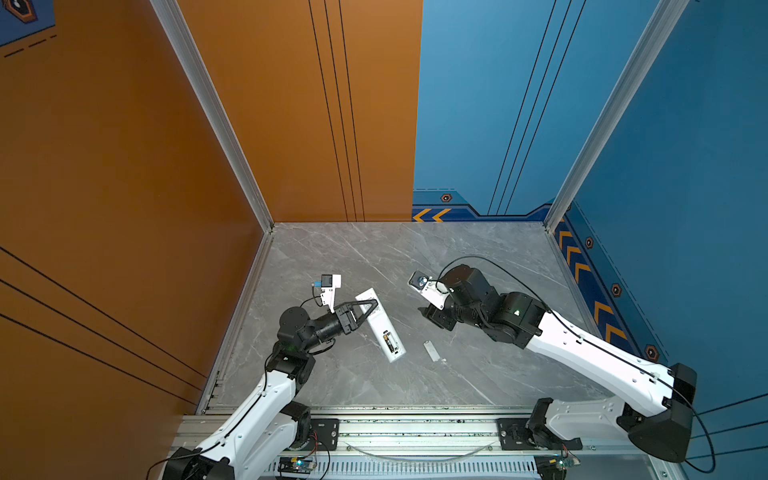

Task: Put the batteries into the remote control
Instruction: 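Lift the right gripper off the remote and move toward the loose AA battery, then lower the right gripper over the AA battery and close on its end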

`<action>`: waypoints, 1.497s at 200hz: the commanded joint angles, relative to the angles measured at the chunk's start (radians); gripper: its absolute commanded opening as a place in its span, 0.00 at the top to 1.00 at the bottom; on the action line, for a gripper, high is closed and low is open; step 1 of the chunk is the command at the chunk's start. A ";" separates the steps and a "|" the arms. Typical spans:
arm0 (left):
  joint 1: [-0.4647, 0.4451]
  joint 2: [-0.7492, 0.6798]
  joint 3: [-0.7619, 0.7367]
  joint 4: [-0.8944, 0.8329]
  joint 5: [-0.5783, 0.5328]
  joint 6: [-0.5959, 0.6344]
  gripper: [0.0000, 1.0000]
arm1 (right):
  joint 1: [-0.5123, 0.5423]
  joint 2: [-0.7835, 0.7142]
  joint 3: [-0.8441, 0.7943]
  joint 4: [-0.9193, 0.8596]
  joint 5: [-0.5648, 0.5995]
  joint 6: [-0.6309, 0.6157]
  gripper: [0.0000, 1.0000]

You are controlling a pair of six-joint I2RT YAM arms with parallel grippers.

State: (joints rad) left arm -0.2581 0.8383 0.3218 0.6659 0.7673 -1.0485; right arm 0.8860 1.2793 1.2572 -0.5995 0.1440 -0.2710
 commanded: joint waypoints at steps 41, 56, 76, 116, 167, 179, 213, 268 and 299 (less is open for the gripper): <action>0.016 0.016 -0.014 0.020 -0.054 0.000 1.00 | -0.256 0.093 -0.019 -0.071 -0.149 0.182 0.34; 0.018 0.019 -0.014 0.019 -0.066 0.000 1.00 | -0.304 0.124 -0.035 -0.070 -0.175 0.202 0.34; 0.021 0.027 -0.011 0.020 -0.076 0.001 1.00 | -0.367 0.171 -0.051 -0.069 -0.218 0.220 0.35; 0.026 0.055 -0.004 0.020 -0.075 0.004 1.00 | -0.454 0.267 -0.056 -0.068 -0.270 0.228 0.36; 0.026 0.076 -0.001 0.020 -0.072 0.013 1.00 | -0.491 0.386 -0.038 -0.043 -0.272 0.231 0.38; 0.026 0.077 -0.001 0.020 -0.072 0.014 1.00 | -0.494 0.409 -0.035 -0.040 -0.272 0.228 0.39; 0.026 0.088 0.003 0.020 -0.076 0.015 1.00 | -0.507 0.464 -0.028 -0.033 -0.278 0.225 0.42; 0.025 0.108 0.018 0.020 -0.071 0.018 1.00 | -0.521 0.524 -0.015 -0.018 -0.283 0.224 0.45; 0.022 0.118 0.022 0.023 -0.073 0.021 1.00 | -0.531 0.542 -0.012 -0.002 -0.295 0.223 0.46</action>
State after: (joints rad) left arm -0.2420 0.9485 0.3145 0.6621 0.7025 -1.0439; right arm 0.3668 1.8057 1.2198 -0.6212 -0.1314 -0.0540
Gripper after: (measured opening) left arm 0.203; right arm 0.544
